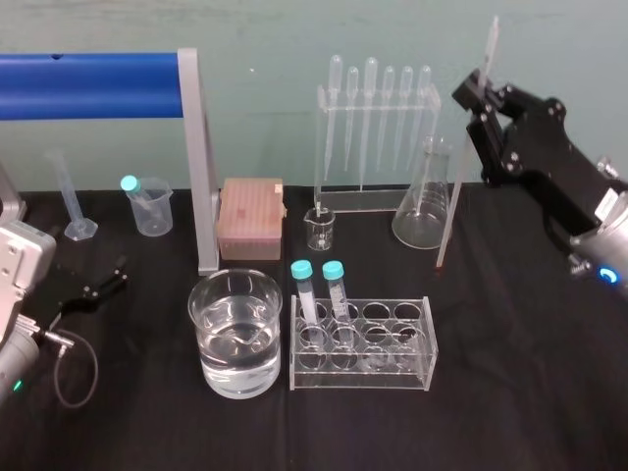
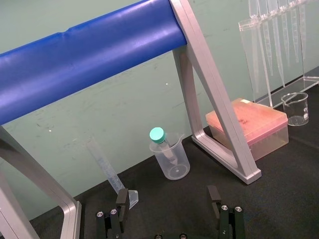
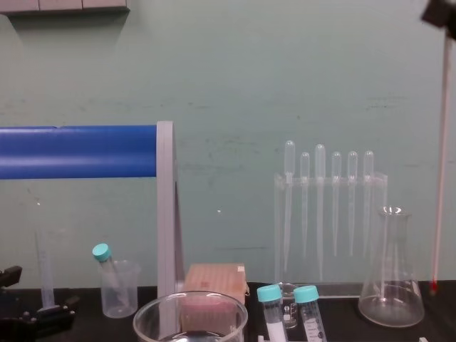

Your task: Hold the thermometer with one hand and immerse one end into the beaker, then reinsert it into the test tube rack.

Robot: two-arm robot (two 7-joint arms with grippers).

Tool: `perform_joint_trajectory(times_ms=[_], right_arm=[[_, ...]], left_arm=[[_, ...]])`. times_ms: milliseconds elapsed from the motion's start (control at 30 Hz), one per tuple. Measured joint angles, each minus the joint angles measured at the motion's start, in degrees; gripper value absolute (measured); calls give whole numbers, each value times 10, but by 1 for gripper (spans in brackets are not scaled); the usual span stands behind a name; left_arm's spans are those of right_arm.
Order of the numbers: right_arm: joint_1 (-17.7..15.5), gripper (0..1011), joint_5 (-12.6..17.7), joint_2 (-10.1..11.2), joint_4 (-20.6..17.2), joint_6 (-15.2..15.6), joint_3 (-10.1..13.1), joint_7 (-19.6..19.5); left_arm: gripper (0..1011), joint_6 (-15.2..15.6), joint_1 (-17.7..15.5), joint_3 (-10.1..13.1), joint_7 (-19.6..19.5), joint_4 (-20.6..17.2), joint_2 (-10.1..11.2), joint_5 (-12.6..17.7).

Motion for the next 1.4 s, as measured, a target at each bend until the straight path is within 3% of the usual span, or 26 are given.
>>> perform_joint_trajectory(times_ms=[333, 700, 1400], right_arm=[[-3, 57, 13, -20, 33, -5, 1, 28], [15, 57, 22, -43, 69, 0, -17, 48], [12, 57, 20, -46, 97, 17, -30, 46]], left_arm=[[1008, 0, 0, 0, 0, 0, 0, 0], [1008, 0, 0, 0, 0, 0, 0, 0], [1008, 0, 0, 0, 0, 0, 0, 0]])
